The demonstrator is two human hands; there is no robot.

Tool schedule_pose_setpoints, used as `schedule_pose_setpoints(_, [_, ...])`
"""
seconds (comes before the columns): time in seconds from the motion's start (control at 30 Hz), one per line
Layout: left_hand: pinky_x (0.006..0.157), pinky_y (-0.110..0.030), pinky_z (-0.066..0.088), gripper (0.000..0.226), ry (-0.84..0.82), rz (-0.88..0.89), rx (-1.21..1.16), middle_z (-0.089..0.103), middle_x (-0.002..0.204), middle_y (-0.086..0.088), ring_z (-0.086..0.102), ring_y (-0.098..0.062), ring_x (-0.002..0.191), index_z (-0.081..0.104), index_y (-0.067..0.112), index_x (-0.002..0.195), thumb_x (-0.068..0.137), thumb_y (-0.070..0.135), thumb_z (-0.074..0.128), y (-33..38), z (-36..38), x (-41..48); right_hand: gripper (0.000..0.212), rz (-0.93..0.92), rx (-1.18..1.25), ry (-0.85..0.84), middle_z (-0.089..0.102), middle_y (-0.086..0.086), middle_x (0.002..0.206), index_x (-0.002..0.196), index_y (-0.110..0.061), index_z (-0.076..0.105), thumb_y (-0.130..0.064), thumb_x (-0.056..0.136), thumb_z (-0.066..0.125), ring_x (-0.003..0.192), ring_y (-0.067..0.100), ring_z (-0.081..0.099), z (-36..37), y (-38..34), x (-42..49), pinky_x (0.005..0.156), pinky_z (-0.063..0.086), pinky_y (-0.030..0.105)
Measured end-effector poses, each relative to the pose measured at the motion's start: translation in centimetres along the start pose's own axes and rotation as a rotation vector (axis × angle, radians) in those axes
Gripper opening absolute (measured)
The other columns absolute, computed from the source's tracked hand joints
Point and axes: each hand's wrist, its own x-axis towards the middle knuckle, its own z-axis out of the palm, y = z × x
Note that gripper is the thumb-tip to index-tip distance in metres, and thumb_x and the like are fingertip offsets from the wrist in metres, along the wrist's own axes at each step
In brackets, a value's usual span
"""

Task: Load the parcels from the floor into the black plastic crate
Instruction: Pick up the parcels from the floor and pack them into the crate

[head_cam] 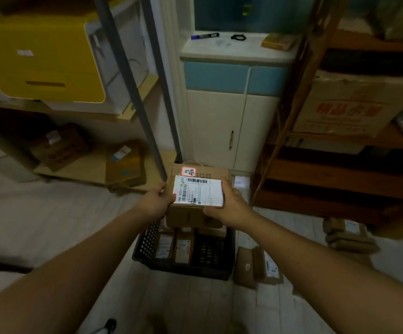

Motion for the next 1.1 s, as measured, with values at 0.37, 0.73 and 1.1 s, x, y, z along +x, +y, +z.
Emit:
schedule_pose_setpoints(0.37, [0.097, -0.041, 0.049, 0.054, -0.195, 0.058, 0.075, 0.058, 0.127, -0.007, 0.059, -0.024, 0.110, 0.038, 0.016, 0.140, 0.090, 0.016, 0.059, -2.5, -1.8, 11.9, 0.086, 0.101, -0.031, 0.157, 0.032, 0.009, 0.139, 0.146, -0.031, 0.022, -0.029, 0.077, 0.074, 0.124, 0.028, 0.043, 4.6, 2.2, 7.5, 0.090, 0.035, 0.027])
schedule_pose_setpoints(0.73, [0.099, -0.042, 0.047, 0.042, -0.265, 0.076, 0.349, 0.060, 0.120, 0.002, 0.057, -0.020, 0.114, 0.051, 0.024, 0.124, 0.084, 0.025, 0.066, -20.5, 11.6, 28.0, 0.096, 0.225, -0.055, 0.063, 0.014, 0.004, 0.150, 0.146, -0.033, 0.015, -0.045, 0.072, 0.075, 0.130, 0.031, 0.038, 15.7, 22.6, 17.6, 0.106, 0.041, 0.045])
schedule_pose_setpoints(1.1, [0.099, -0.030, 0.040, 0.088, -0.481, 0.128, 0.469, 0.040, 0.144, -0.005, 0.041, -0.021, 0.132, 0.012, 0.027, 0.147, 0.081, 0.015, 0.070, -38.9, 22.0, 41.7, 0.079, 0.440, -0.334, -0.231, 0.041, 0.013, 0.134, 0.139, -0.013, 0.034, -0.048, 0.078, 0.070, 0.109, 0.023, 0.045, 27.9, 41.0, 28.2, 0.082, 0.040, 0.031])
